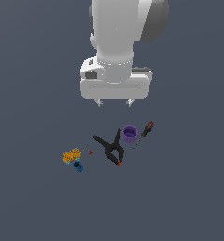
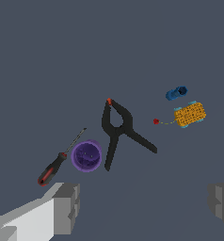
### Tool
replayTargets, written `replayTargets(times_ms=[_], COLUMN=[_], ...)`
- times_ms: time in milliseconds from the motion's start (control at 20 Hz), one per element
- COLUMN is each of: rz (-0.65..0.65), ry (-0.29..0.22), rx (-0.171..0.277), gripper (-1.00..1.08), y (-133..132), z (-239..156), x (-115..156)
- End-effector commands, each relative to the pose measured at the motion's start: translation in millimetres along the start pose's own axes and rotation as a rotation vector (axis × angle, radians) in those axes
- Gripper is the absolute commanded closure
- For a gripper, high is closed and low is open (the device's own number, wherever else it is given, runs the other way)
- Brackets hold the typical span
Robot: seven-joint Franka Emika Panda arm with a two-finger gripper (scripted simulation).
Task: Pick up a designated object from a clutter of objects.
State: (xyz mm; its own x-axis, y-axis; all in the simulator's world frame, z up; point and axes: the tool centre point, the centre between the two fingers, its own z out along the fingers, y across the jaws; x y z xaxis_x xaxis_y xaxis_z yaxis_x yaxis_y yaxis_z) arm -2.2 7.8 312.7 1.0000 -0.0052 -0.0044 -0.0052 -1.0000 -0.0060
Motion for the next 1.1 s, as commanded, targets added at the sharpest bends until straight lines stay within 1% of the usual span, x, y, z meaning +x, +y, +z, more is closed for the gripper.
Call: replayTargets(times_ms=[0, 450, 700, 1050], rz=[0.0, 0.006, 0.005, -0.02], ry=[0.0, -0.008, -0.008, -0.006], rx=[0.0, 0.022, 0.022, 0.021], gripper=[-0.92, -0.92, -0.92, -0.92], y=[0.0, 8.7, 9.1, 19.0], z=[0.0, 8.9, 9.3, 21.3], x=[0.0, 0.9, 1.3, 15.4])
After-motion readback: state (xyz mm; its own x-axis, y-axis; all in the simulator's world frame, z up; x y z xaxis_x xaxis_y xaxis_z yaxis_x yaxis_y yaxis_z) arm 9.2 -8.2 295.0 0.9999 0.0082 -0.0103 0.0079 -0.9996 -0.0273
